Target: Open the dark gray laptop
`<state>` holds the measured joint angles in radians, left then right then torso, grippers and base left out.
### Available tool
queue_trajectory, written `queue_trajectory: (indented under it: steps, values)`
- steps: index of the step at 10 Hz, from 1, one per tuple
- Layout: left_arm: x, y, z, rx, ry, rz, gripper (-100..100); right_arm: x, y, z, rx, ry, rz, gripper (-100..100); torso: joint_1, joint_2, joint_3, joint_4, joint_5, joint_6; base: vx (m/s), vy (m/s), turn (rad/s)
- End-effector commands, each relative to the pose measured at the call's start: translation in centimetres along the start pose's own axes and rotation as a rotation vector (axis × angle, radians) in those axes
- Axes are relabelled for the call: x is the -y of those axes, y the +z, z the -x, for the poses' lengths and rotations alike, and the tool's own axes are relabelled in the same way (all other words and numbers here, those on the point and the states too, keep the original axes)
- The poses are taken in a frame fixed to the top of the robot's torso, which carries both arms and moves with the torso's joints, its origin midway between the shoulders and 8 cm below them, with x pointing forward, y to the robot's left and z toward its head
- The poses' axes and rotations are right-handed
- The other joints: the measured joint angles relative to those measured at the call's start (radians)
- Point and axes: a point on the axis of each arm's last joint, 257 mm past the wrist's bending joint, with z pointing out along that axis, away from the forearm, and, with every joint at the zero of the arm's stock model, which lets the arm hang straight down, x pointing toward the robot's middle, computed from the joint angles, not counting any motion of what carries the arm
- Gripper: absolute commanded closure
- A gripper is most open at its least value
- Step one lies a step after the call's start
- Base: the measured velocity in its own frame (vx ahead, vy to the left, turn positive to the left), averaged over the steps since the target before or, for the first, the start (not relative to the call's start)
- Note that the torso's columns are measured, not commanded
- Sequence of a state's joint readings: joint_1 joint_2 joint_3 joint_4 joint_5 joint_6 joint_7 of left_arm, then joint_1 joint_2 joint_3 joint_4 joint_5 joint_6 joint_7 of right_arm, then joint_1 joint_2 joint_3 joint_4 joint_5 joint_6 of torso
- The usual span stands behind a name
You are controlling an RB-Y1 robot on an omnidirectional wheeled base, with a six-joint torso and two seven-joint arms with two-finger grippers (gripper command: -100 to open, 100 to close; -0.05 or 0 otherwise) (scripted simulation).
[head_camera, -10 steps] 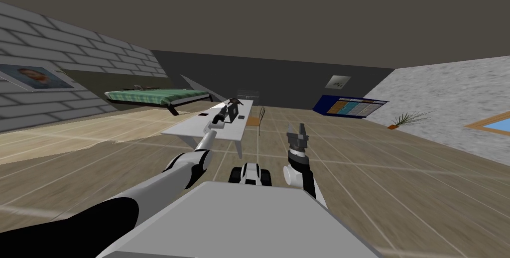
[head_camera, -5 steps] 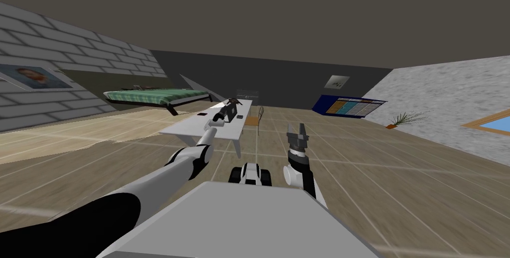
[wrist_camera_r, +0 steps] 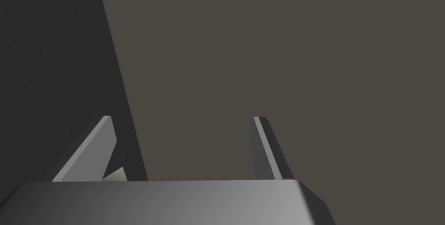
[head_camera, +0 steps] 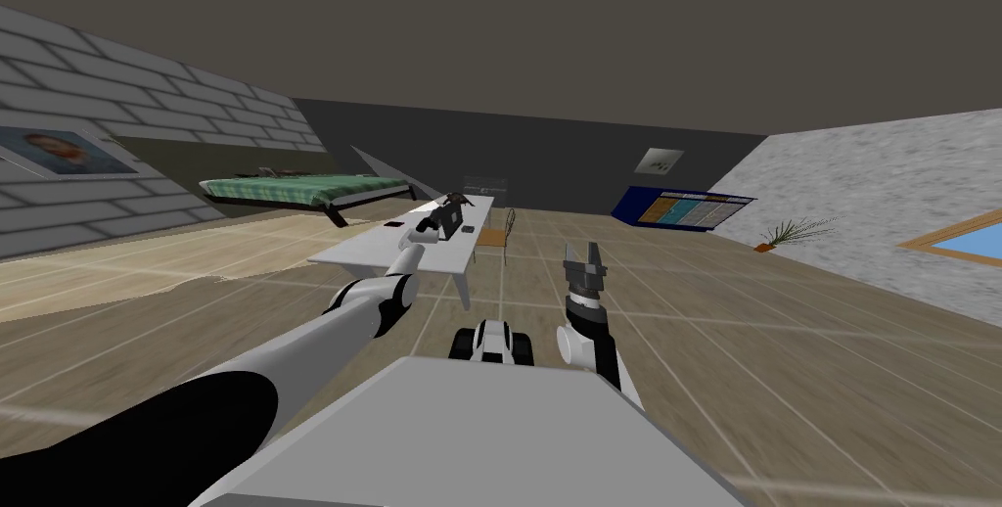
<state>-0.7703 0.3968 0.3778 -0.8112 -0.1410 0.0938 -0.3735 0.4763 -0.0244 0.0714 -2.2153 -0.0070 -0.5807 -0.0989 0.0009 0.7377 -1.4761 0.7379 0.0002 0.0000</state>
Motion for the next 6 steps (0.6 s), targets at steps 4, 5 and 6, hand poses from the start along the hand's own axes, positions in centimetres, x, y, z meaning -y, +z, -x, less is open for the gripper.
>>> queue_trajectory:
  steps: [4,5,6]
  values:
    - [0.0,0.1,0.1,0.000,0.001,0.003,100,0.0,0.0,0.0,0.000,0.000,0.000,0,-0.001,0.001,0.000,0.000,0.000,0.000,0.013,0.003,0.000]
    - [0.4,0.3,-0.6,-0.017,-0.110,0.028,100,0.0,0.0,0.0,0.000,0.000,0.000,0,0.001,-0.001,0.000,-0.002,0.002,-0.002,-0.006,0.100,0.003]
    - [0.4,0.4,-0.9,-0.024,-0.147,0.038,100,0.0,0.0,0.0,0.000,0.000,0.000,0,0.007,-0.001,-0.001,-0.001,0.003,-0.001,-0.024,0.191,-0.004]
